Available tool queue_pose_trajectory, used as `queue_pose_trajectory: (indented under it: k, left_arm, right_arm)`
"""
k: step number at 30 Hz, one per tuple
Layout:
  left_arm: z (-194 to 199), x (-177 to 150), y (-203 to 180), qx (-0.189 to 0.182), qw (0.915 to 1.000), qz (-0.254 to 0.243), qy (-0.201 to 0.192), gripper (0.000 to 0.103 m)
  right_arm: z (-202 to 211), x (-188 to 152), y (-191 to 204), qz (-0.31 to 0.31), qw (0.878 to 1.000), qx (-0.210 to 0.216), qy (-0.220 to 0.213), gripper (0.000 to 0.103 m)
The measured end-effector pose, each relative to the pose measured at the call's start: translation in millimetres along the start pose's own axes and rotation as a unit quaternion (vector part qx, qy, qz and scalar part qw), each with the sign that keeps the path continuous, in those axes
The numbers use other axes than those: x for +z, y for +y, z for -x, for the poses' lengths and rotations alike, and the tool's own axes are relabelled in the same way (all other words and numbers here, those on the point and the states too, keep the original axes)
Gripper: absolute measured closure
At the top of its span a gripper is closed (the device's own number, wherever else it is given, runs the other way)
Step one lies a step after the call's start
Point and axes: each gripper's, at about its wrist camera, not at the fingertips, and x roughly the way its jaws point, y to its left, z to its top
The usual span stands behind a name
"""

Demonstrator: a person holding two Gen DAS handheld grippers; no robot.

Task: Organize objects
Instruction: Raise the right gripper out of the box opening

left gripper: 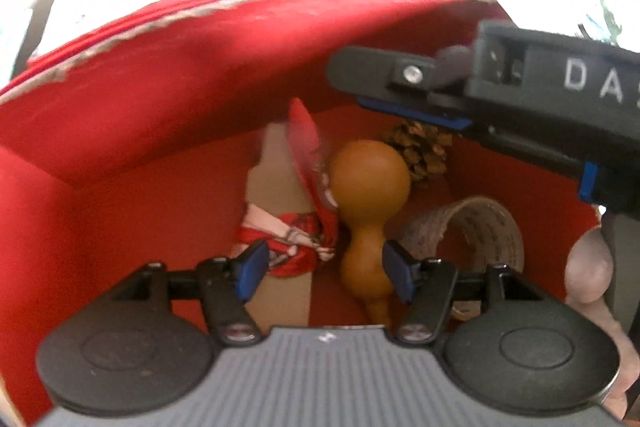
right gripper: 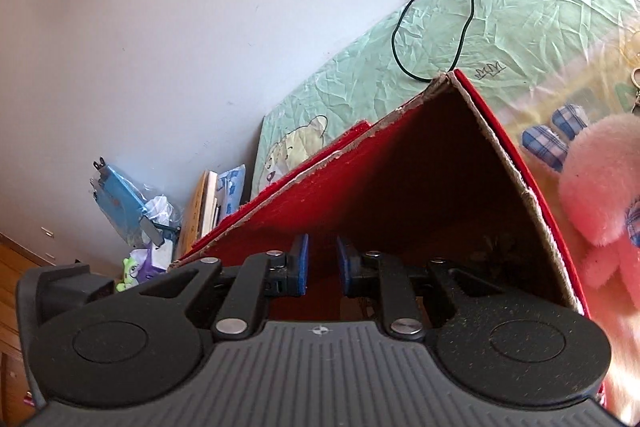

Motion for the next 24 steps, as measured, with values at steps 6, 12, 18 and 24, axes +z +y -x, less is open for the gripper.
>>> queue_pose_trajectory:
  k: [6,12,18,24]
  left_arm:
    - [22,-12,24,0.031,0.9983,0.042,-0.027,0.038]
    - [7,-8,30,0.038,0.9957,0.079,0.029,0.04]
    - [-12,-2,30,-0.009,0.9941,0.081,0.071,0.04]
    - [-9,-3,26,-0.037,0.9945,0.072,0.067,0.04]
  right_arm:
    - [1,0,-5,-0.018,1.0,-0.007,0.002,0.084]
    - [-2,0,-1,-0.002,1.0,-0.012,0.009,0.084]
    - [1,-1,-4,-0.009,1.0,-0.012,0.008,0.084]
    - [3,0,-6,-0.017,1.0,-0.01,0.002,0.084]
